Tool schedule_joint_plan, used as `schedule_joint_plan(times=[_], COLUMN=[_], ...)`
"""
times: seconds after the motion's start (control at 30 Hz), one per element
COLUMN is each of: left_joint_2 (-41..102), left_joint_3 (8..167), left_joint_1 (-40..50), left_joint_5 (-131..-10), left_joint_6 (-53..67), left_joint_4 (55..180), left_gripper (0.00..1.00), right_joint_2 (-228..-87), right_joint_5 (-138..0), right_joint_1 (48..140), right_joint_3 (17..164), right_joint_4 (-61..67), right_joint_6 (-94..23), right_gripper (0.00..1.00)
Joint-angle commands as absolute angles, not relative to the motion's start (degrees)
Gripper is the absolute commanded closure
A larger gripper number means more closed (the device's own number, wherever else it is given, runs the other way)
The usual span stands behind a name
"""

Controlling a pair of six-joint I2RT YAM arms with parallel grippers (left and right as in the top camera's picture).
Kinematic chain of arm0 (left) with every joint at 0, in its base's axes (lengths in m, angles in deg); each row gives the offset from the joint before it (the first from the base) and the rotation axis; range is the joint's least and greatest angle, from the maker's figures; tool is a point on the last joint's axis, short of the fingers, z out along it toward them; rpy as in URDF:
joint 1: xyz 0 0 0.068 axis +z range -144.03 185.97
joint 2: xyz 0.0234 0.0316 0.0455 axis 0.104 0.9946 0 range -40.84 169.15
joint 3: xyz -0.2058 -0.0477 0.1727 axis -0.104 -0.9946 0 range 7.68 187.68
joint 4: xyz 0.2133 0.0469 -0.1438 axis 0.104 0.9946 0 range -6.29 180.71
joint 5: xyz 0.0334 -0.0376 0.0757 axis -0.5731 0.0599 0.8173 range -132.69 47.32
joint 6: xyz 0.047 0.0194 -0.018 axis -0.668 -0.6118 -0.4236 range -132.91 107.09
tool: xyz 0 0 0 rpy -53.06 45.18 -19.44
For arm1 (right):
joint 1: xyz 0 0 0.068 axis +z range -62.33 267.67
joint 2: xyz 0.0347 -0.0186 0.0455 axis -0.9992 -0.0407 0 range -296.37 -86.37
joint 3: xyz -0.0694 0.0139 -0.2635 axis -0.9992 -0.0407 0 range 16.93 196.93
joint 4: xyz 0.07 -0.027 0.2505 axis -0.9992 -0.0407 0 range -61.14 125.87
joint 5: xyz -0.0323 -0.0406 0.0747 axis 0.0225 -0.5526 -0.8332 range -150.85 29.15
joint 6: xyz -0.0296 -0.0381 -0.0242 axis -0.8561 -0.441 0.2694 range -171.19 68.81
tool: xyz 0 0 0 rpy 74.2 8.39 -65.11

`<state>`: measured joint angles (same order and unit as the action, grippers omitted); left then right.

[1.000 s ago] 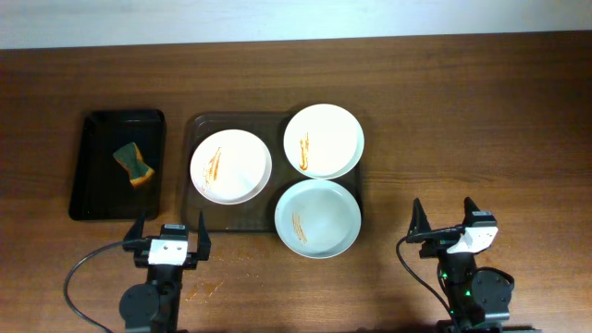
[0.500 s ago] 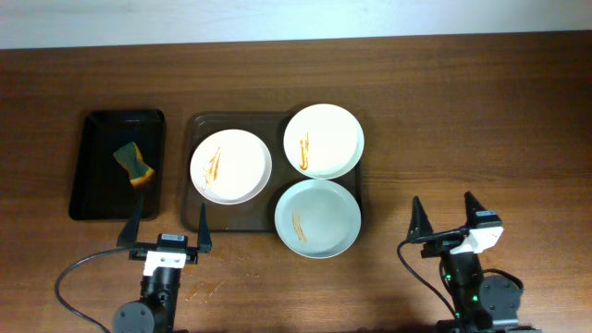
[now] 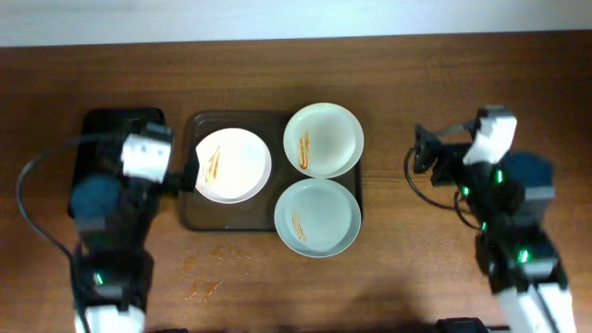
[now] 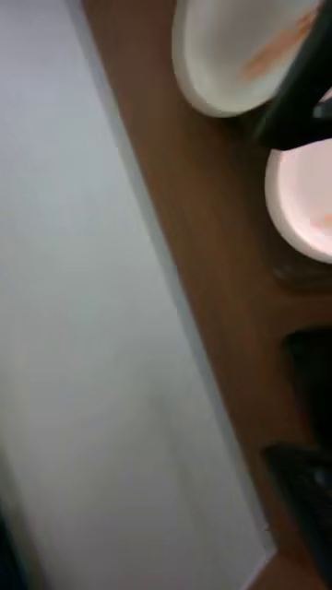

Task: Clean dirty plates on tray and stack at the side
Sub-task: 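Reach the left gripper to the sponge and the right gripper to the left plate rim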

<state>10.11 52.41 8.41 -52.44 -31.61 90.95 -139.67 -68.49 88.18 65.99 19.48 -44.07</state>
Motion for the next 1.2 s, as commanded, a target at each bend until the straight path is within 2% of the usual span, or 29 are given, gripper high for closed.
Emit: schedule_joint_plan(times=[0.0,0.2,0.27,0.37,0.47,0.57,0.63,0.7,0.73,0.8,0.87,0.97,1.03,1.17], left_joint_2=[22.64,45.96,48.10,49.22,49.15,49.15,49.17,49.17,49.17,49.19,50.24,54.96,59.23,68.65], left_joint_3=[68.62,96.75,97.34,97.34,97.34,97.34,97.13,97.15,97.23,97.26,97.23,97.17,97.17,97.17], left_joint_1=[8.76,11.31,11.38,11.31,11.34,11.34,11.25,12.28,14.29,18.16,23.27,25.43,25.43,25.24], left_joint_5=[-55.81,-71.35,-72.27,-76.95,-81.56,-82.39,-80.99,-69.75,-59.37,-51.33,-48.20,-43.57,-42.35,-41.19], left_joint_6=[-34.69,-36.63,-36.59,-36.11,-36.11,-36.13,-35.94,-20.42,-7.98,2.95,4.67,6.18,6.82,6.77], left_joint_4=[101.07,129.59,132.44,136.52,141.27,142.95,143.32,140.20,139.45,140.81,143.21,145.88,145.55,140.06], left_gripper=[0.01,0.01,0.01,0.01,0.01,0.01,0.01,0.01,0.01,0.01,0.02,0.21,0.21,0.22], right_joint_2=[-148.48,-169.17,-171.16,-172.89,-176.61,-183.14,-190.05,-195.47,-197.85,-200.58,-204.10,-207.42,-208.58,-208.71], right_joint_5=[-69.52,-75.88,-77.04,-85.82,-86.13,-85.71,-85.65,-83.66,-82.89,-83.57,-83.81,-82.19,-77.19,-67.92], right_joint_1=[88.03,88.03,88.03,88.42,92.77,97.82,101.82,105.14,107.29,109.67,112.53,116.60,119.33,122.94], right_joint_3=[76.68,106.20,108.13,108.13,109.24,115.36,123.49,128.94,129.55,129.55,129.55,129.55,129.53,129.35], right_joint_4=[12.34,-14.53,-13.46,-8.76,-5.70,-9.37,-14.96,-18.22,-17.83,-16.82,-15.75,-13.98,-12.93,-12.76], right_joint_6=[-44.27,-47.72,-47.26,-47.00,-41.17,-39.70,-39.70,-37.45,-34.92,-32.64,-32.16,-32.21,-32.21,-32.25], right_gripper=[0.02,0.02,0.02,0.02,0.02,0.02,0.02,0.02,0.02,0.02,0.02,0.01,0.08,0.09])
